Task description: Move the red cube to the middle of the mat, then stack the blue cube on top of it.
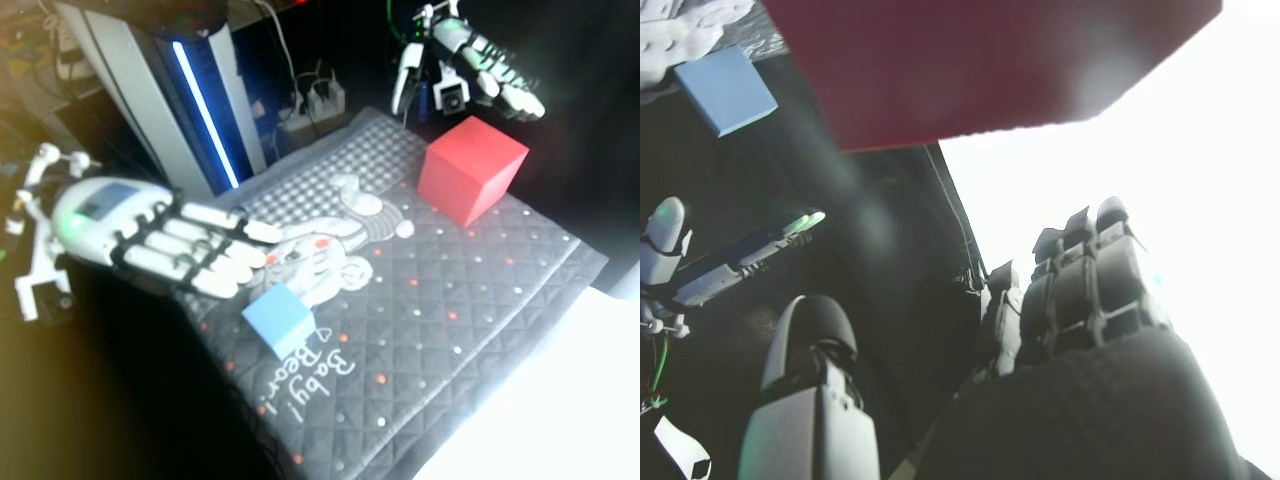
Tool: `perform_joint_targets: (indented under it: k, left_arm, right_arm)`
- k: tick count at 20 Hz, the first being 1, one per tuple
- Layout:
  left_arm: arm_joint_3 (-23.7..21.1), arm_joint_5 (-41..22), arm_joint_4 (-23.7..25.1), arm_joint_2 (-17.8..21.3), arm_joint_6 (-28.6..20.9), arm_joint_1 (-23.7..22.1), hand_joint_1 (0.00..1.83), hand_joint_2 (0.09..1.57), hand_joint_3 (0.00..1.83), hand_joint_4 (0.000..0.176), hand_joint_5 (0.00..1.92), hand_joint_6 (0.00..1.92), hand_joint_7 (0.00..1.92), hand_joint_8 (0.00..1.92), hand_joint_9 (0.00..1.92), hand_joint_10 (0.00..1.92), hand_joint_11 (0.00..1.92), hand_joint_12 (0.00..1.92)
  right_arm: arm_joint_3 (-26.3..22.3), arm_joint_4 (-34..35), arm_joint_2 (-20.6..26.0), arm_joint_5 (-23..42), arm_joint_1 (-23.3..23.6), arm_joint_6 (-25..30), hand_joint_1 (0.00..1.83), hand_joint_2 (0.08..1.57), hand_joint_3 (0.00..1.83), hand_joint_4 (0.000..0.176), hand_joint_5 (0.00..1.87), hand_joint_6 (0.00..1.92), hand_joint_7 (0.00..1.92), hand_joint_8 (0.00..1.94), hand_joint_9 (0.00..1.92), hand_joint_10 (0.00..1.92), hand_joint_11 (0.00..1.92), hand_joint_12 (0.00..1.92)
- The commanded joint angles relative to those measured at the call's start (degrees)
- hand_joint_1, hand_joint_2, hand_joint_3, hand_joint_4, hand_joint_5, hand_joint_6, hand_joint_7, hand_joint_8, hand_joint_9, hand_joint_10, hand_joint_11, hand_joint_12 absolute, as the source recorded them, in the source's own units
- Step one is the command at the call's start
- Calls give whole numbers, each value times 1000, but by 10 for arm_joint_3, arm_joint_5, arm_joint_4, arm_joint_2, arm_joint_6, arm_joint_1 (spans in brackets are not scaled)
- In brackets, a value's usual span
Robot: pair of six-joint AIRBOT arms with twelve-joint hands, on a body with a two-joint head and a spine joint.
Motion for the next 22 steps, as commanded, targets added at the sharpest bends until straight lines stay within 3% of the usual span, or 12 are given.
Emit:
perform_joint_targets:
  k: [1,3,6,9,10,12,14,15,16,17,21,22]
  left_arm:
    - [-1,-60,4,4,1,-2,554,1102,14,126,0,0,0,0,0,0,0,0]
    - [0,-56,-1,4,1,-1,457,1081,2,151,0,0,0,0,0,0,0,0]
    - [8,-37,-13,5,1,-1,515,1063,0,150,0,0,0,0,0,0,0,0]
    - [15,-12,-28,4,1,-1,638,1030,0,127,0,0,0,0,0,0,0,0]
    - [17,-7,-30,4,1,-2,680,1016,0,128,0,0,0,0,0,0,0,0]
    - [27,17,-39,-4,1,-7,853,983,0,140,0,0,0,0,0,0,0,0]
    - [39,46,-45,-12,1,-16,868,954,0,145,0,0,0,0,0,0,0,0]
    - [47,69,-44,-18,1,-25,894,944,0,166,0,0,0,0,0,0,0,0]
    - [54,86,-42,-24,1,-32,911,937,0,174,0,0,0,0,0,0,0,0]
    - [72,133,-31,-41,1,-57,984,915,0,176,0,0,0,0,0,0,0,0]
    - [92,180,-22,-60,2,-81,1093,961,0,176,0,0,0,0,0,0,19,9]
    - [92,181,-22,-60,2,-81,1148,1017,0,176,71,1,48,0,54,6,3,318]
  right_arm:
    - [0,0,3,68,5,-1,647,1305,19,0,0,0,0,0,0,0,0,0]
    - [0,0,3,67,4,-1,633,1308,11,0,0,0,0,0,0,0,0,0]
    - [0,2,4,64,3,-1,593,1317,11,0,0,0,0,0,0,0,0,0]
    - [0,3,2,58,2,-1,618,1319,7,0,0,0,0,0,0,0,0,0]
    - [0,3,2,57,2,-1,623,1321,7,0,0,0,0,0,0,0,0,0]
    - [1,4,1,54,1,-1,587,1331,9,0,0,0,0,0,0,0,1,0]
    - [2,5,0,52,0,-1,545,1347,13,0,0,0,0,0,0,0,0,0]
    - [2,6,-1,52,0,-1,567,1346,10,0,0,0,0,0,0,0,0,0]
    - [3,7,-2,52,-1,-1,572,1345,9,0,0,0,0,0,0,0,0,0]
    - [3,8,-2,51,-3,-1,517,1355,10,0,0,0,0,0,0,0,0,0]
    - [3,10,-3,51,-5,-1,521,1353,6,0,0,0,0,0,0,0,0,0]
    - [3,10,-3,51,-5,-1,535,1359,7,0,0,0,0,0,0,0,0,0]
